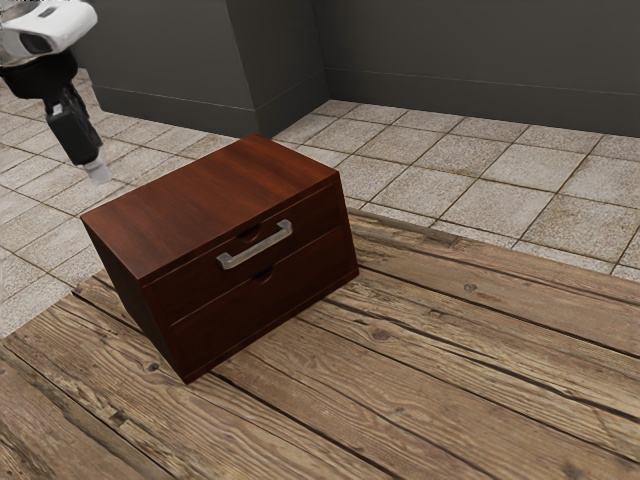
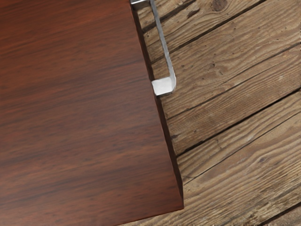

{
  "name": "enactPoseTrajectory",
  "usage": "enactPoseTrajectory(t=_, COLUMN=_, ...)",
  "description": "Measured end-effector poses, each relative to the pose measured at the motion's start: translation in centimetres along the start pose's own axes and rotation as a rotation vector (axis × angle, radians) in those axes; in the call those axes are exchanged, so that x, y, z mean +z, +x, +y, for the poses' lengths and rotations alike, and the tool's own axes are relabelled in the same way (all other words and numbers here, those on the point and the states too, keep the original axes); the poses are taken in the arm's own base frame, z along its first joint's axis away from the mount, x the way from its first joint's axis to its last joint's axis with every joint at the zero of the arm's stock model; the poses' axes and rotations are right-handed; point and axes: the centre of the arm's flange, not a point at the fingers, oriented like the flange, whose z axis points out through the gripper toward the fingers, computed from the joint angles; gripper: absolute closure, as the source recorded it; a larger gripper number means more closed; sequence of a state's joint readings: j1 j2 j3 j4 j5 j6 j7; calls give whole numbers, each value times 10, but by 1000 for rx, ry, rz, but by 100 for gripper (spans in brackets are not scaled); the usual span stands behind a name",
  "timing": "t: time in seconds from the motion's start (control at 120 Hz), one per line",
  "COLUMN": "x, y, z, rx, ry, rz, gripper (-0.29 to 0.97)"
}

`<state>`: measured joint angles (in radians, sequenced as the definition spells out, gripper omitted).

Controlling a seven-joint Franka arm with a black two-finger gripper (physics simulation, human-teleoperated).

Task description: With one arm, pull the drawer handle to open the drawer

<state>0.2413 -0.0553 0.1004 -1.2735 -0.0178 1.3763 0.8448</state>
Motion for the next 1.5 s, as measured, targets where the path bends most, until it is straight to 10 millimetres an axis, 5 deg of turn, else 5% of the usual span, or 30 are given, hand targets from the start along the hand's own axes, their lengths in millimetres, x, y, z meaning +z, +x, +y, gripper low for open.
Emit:
enactPoseTrajectory(t=0.233, x=16, y=5, z=-8, rx=69, ry=-28, rz=-15, gripper=0)
enactPoseTrajectory(t=0.383, x=-19, y=-21, z=28, rx=107, ry=-17, rz=8, gripper=0)
enactPoseTrajectory(t=0.483, x=27, y=-40, z=50, rx=129, ry=-80, rz=-44, gripper=0)
enactPoseTrajectory(t=0.6, x=68, y=-5, z=73, rx=245, ry=-38, rz=-83, gripper=0)
enactPoseTrajectory(t=0.733, x=104, y=16, z=61, rx=252, ry=-27, rz=-110, gripper=0)
enactPoseTrajectory(t=1.05, x=107, y=35, z=65, rx=119, ry=1, rz=-66, gripper=0)
enactPoseTrajectory(t=1.217, x=90, y=80, z=135, rx=209, ry=107, rz=-91, gripper=0)
enactPoseTrajectory(t=1.333, x=70, y=86, z=144, rx=178, ry=151, rz=-93, gripper=0)
enactPoseTrajectory(t=1.5, x=115, y=139, z=137, rx=182, ry=179, rz=-190, gripper=0)
